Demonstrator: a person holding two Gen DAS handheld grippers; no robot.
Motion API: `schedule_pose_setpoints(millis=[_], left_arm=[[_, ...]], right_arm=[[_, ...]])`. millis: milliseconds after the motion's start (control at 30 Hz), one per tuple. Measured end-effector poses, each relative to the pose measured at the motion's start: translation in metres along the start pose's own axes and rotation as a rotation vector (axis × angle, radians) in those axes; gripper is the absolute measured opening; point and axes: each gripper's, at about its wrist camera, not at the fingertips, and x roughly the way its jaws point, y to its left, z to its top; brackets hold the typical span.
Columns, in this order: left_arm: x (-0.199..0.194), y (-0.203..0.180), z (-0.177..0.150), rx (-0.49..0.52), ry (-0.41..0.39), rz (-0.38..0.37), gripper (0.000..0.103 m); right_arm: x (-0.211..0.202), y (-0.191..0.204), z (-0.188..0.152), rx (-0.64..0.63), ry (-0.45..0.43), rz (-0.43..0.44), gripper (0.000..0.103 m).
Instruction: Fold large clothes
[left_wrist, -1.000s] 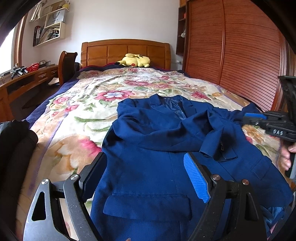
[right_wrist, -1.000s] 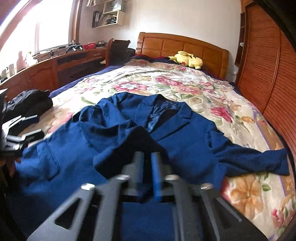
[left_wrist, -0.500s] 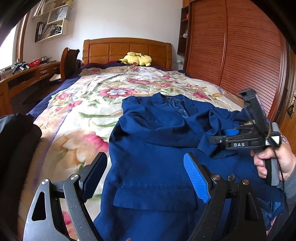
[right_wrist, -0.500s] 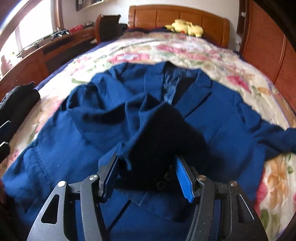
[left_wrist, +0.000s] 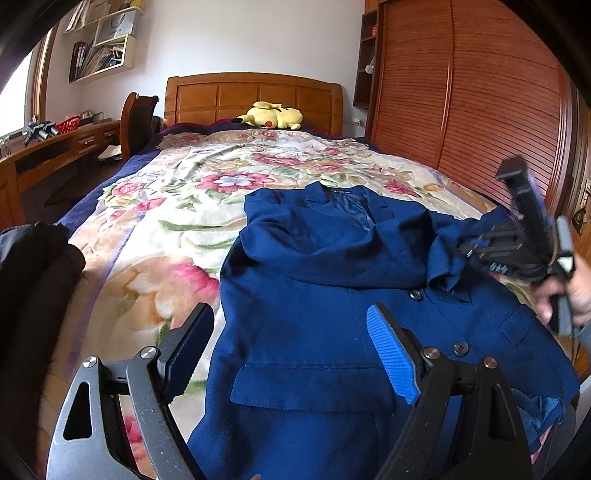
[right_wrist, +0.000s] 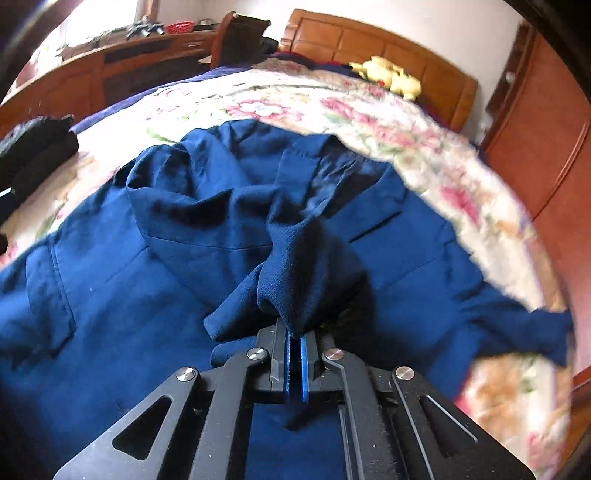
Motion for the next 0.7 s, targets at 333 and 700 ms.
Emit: schedule_pose_setpoints(millis=[333,700], left_arm=[[0.000,-0.003,0.001,0.012,-0.005,0.006,0.085],[-0.002,0.001,0.000,0.003,-0.010,0.004,0.085]], right_arm=[[-0.072,-0.012,0.002,-0.155,-0.092,-0.185,0.003],[-0.074,0.060,-0.093,-0.258,0.013,-0.060,0.003]])
